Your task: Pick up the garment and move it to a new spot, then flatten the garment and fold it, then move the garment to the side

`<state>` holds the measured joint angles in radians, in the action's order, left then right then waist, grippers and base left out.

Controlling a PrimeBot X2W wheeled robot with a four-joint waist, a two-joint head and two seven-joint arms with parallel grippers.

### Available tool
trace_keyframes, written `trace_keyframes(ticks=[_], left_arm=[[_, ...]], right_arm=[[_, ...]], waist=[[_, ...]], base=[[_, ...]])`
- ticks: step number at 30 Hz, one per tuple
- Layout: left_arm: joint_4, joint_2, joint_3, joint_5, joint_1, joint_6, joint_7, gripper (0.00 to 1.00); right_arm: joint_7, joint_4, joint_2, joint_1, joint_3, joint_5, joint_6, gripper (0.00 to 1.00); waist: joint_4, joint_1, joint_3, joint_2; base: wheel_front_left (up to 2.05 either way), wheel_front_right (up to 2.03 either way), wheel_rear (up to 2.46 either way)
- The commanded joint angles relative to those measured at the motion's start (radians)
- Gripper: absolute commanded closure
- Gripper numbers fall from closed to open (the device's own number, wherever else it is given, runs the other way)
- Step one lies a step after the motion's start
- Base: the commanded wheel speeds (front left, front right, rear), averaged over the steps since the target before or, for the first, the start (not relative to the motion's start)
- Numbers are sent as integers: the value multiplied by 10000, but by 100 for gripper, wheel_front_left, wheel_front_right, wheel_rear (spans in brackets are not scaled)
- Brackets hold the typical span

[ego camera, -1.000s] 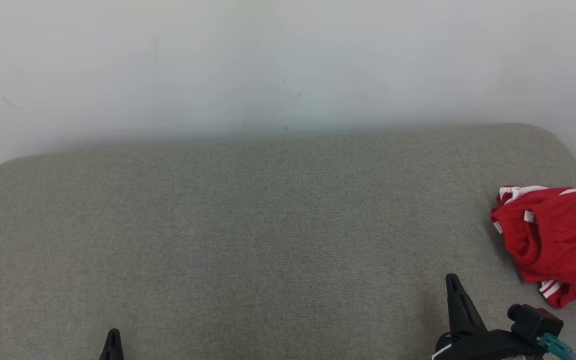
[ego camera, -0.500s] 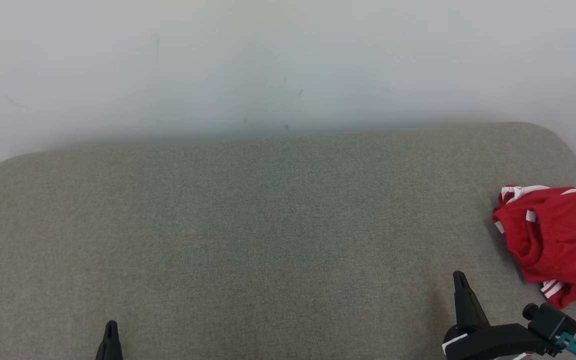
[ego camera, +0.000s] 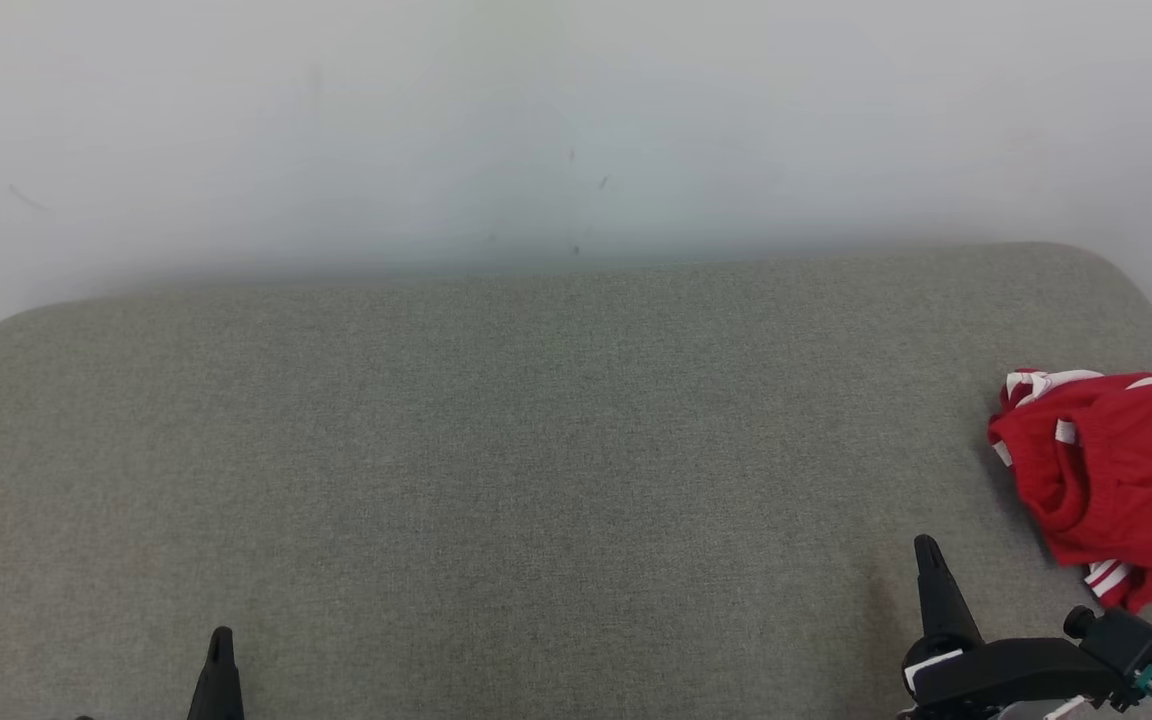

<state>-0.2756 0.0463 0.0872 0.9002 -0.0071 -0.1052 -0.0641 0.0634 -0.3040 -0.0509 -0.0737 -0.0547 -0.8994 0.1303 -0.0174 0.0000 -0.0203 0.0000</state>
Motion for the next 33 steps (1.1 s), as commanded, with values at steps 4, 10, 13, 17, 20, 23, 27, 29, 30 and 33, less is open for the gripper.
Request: trace_keyframes(ticks=[4, 10, 13, 17, 20, 23, 27, 29, 30, 33], left_arm=[[164, 42, 58, 783, -327, -43, 174, 100], [179, 43, 77, 1363, -403, -69, 318, 100], [190, 44, 89, 1679, -446, -83, 409, 100], [205, 46, 105, 2123, -499, -94, 517, 100], [211, 46, 118, 2439, -521, -104, 606, 100], [221, 48, 129, 2740, -572, -111, 684, 100], [233, 49, 144, 3150, -619, -128, 779, 100], [239, 50, 151, 3336, -646, -138, 840, 100], [243, 49, 154, 3415, -658, -143, 848, 100], [248, 50, 164, 3712, -691, -158, 925, 100]], right_arm=[[-184, 190, 5, -223, -74, -758, 4, 100], [-325, 230, 6, -242, -123, -1336, 4, 100], [-410, 251, 6, -252, -151, -1675, 5, 100], [-525, 284, 6, -268, -188, -2118, 5, 100], [-604, 304, 7, -279, -213, -2422, 5, 100], [-681, 324, 7, -291, -241, -2745, 5, 100], [-785, 351, 7, -303, -272, -3131, 5, 100], [-827, 365, 8, -307, -289, -3335, 5, 100], [-854, 369, 8, -307, -297, -3433, 5, 100], [-921, 389, 8, -313, -318, -3698, 5, 100]], waist=[[11, 0, 15, 0], [22, 0, 30, 0], [29, 0, 39, 0], [38, 0, 51, 0], [45, 0, 60, 0], [51, 0, 69, 0], [60, 0, 81, 0], [65, 0, 87, 0], [67, 0, 90, 0], [74, 0, 99, 0]], base=[[0, 0, 0], [0, 0, 0], [0, 0, 0], [0, 0, 0], [0, 0, 0], [0, 0, 0], [0, 0, 0], [0, 0, 0], [0, 0, 0], [0, 0, 0]])
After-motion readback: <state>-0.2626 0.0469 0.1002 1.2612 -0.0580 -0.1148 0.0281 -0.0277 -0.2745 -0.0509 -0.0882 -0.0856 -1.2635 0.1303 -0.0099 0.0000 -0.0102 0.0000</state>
